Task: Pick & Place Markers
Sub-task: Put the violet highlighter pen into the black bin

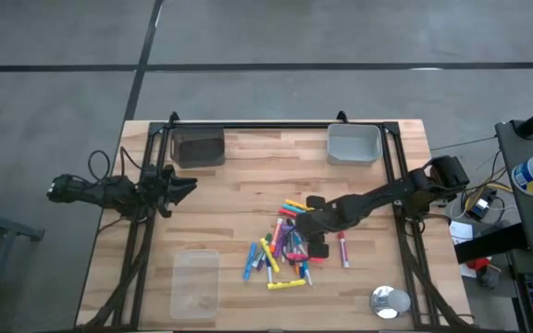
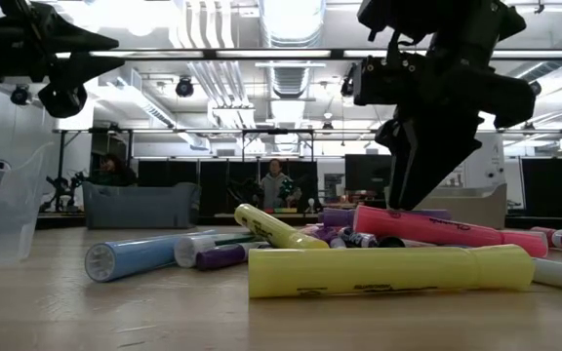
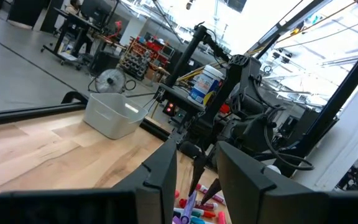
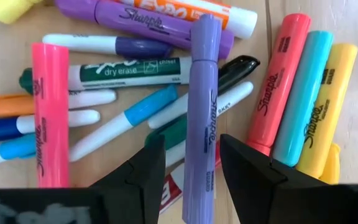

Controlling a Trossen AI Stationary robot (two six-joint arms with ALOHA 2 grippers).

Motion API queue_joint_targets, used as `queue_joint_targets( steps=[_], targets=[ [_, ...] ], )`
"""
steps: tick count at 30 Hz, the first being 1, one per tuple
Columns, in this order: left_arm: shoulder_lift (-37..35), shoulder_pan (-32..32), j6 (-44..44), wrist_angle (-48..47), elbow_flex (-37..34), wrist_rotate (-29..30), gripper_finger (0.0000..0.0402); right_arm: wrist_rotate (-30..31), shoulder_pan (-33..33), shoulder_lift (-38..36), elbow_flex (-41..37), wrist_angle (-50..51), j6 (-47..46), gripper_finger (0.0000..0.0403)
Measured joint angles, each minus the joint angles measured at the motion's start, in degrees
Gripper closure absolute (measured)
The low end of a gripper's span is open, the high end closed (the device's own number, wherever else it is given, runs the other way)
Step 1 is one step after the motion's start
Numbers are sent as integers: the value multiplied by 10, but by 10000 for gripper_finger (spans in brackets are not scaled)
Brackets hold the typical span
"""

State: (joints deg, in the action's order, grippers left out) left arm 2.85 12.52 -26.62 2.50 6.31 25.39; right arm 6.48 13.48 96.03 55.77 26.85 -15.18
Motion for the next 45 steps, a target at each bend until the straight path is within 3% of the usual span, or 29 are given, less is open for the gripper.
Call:
queue_joint_targets(
  steps=[9, 31, 45],
  targets=[
    [0, 0, -1, 0, 0, 0, 294, 1, 0, 7, -10, -7, -2, 259],
    [0, 0, -1, 0, 0, 0, 294, 12, -2, 30, -10, -20, -11, 332],
    [0, 0, -5, 19, 0, 0, 294, 25, -23, 23, -12, -101, -8, 333]
  ],
)
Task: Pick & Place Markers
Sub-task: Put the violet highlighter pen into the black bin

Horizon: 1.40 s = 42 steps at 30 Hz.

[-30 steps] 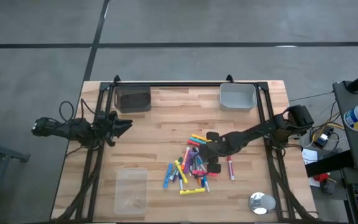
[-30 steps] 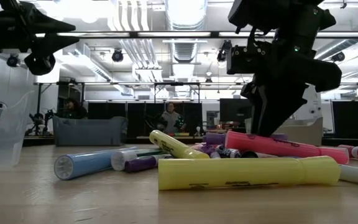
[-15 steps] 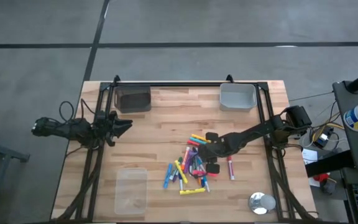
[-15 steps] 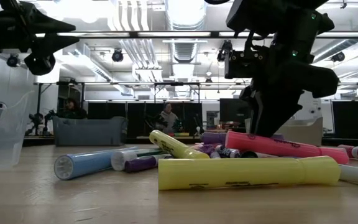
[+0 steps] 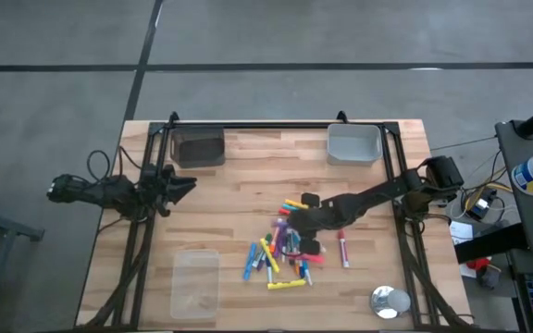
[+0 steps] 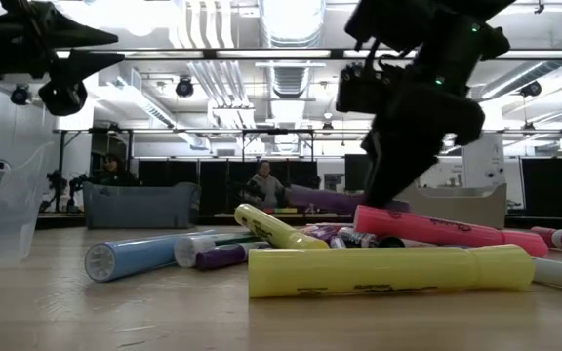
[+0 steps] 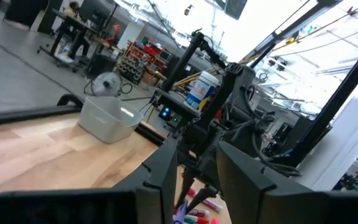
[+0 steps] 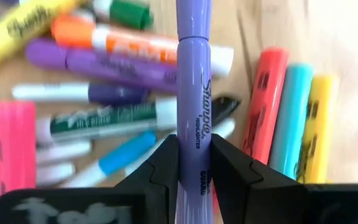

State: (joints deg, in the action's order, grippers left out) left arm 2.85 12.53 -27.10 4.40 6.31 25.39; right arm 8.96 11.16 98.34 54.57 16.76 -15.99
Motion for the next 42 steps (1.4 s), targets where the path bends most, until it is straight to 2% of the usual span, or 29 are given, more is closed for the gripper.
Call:
queue_joint_targets(
  steps=[13, 22, 29, 37, 42],
  targets=[
    [0, 0, 80, 66, 0, 0, 294, 1, -30, -4, 61, -110, 64, 333],
    [0, 0, 179, 97, 0, 0, 294, 1, -62, -4, 101, -245, 98, 333],
    [5, 0, 189, 128, 0, 0, 294, 0, -78, -2, 126, -341, 103, 333],
    [85, 0, 184, 185, 1, -2, 292, -2, -80, 27, 163, -366, 117, 333],
    [147, 0, 190, 223, 17, -12, 274, -2, -80, 53, 188, -363, 106, 333]
  ],
)
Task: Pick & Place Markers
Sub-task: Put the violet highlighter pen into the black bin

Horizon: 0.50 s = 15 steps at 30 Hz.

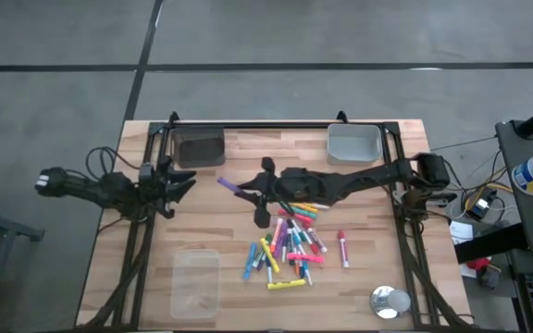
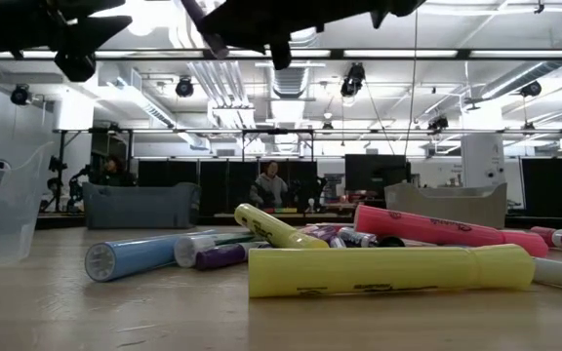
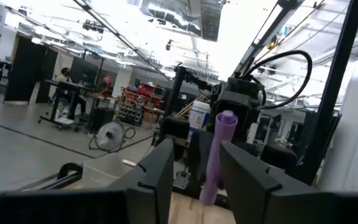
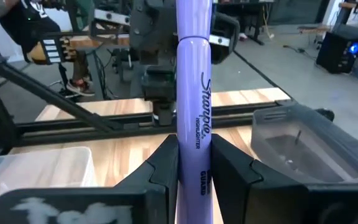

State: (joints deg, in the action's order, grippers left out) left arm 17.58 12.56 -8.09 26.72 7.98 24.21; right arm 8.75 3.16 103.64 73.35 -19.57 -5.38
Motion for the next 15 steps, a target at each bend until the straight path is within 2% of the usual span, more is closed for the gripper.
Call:
queue_joint_targets(
  steps=[8, 15],
  targets=[
    [90, 0, -7, 53, 33, -18, 255, 0, -1, 42, 57, -8, -2, 333],
    [120, 0, -7, 54, 60, -18, 255, 0, -5, 46, 69, -7, -9, 333]
  ],
)
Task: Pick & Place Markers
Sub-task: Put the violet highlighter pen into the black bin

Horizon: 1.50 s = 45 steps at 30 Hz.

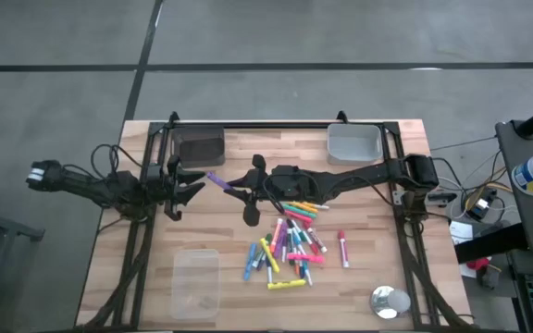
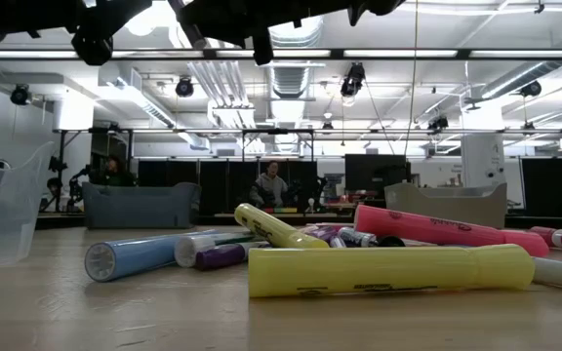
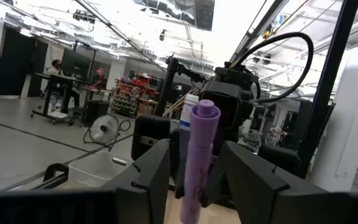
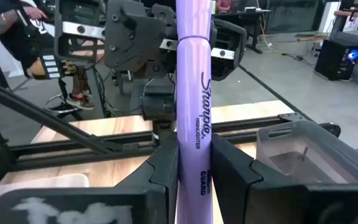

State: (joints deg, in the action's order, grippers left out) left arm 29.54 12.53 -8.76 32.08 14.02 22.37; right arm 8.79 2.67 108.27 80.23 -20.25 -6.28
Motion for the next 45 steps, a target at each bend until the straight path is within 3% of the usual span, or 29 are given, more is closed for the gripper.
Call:
queue_joint_targets(
  steps=[4, 11, 20, 25, 36, 45],
  targets=[
    [2, 0, 1, -23, 24, 0, 255, 0, 0, 0, 0, 12, -10, 333],
    [17, 0, -61, -324, 161, 9, 255, 2, 1, 0, -5, 39, -12, 333],
    [27, 0, -108, -593, 336, 7, 255, -22, 1, 0, -7, 81, 3, 333],
    [65, 0, -143, -719, 420, -56, 255, -63, 2, 0, -7, 86, 20, 333],
    [208, 0, -137, -768, 492, -112, 255, -92, 1, -1, -7, 97, 24, 333],
    [256, 0, -127, -792, 520, -127, 255, -91, 2, -1, -9, 113, 24, 332]
  ],
)
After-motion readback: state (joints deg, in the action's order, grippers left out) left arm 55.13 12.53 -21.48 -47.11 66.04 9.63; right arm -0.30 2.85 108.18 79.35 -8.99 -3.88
